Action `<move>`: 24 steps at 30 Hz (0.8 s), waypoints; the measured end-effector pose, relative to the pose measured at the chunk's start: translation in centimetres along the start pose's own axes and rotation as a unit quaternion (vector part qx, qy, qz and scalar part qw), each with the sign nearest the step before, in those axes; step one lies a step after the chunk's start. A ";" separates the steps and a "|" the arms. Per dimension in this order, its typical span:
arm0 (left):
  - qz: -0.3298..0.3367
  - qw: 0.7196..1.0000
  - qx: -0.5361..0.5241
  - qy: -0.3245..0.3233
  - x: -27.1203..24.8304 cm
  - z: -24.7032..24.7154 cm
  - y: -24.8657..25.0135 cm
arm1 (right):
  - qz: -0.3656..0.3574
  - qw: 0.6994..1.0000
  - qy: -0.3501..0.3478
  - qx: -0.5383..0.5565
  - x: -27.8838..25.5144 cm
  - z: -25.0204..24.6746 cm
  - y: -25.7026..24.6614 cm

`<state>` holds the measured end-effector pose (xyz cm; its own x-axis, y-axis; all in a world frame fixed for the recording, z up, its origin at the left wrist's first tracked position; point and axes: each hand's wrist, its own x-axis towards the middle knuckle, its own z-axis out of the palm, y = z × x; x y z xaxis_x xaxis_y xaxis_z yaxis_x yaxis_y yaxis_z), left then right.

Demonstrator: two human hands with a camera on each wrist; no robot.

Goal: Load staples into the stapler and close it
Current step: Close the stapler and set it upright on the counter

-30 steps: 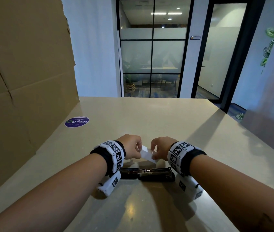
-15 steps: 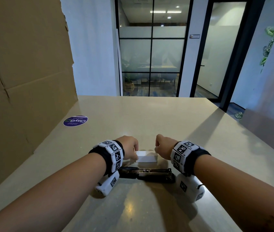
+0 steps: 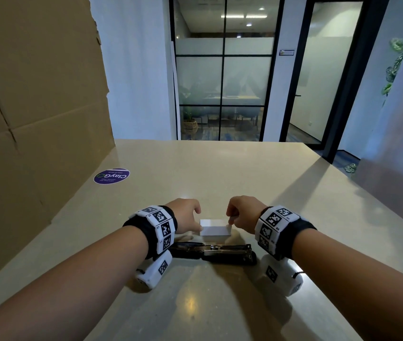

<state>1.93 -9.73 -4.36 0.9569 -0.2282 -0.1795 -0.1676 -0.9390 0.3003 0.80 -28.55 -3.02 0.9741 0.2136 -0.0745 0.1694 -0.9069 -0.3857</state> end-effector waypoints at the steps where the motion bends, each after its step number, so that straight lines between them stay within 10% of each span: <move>1: 0.000 1.000 -0.002 -0.001 -0.2 0.0 -0.1 | -0.007 1.000 -0.001 0.004 -0.2 0.1 -0.1; 12: -0.020 0.992 0.066 -0.106 -4.6 -0.5 -2.4 | -0.052 0.997 -0.005 0.050 -3.4 0.4 -0.5; 24: -0.020 0.996 0.038 -0.077 -6.4 -0.1 -3.5 | -0.016 0.999 -0.017 0.033 -4.1 1.9 -0.4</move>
<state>-3.60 -4.93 -4.12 0.9167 -0.2221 -0.3322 -0.1538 -0.9634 0.2194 -3.58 -28.34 -4.30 0.9625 0.2554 -0.0914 0.1893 -0.8738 -0.4479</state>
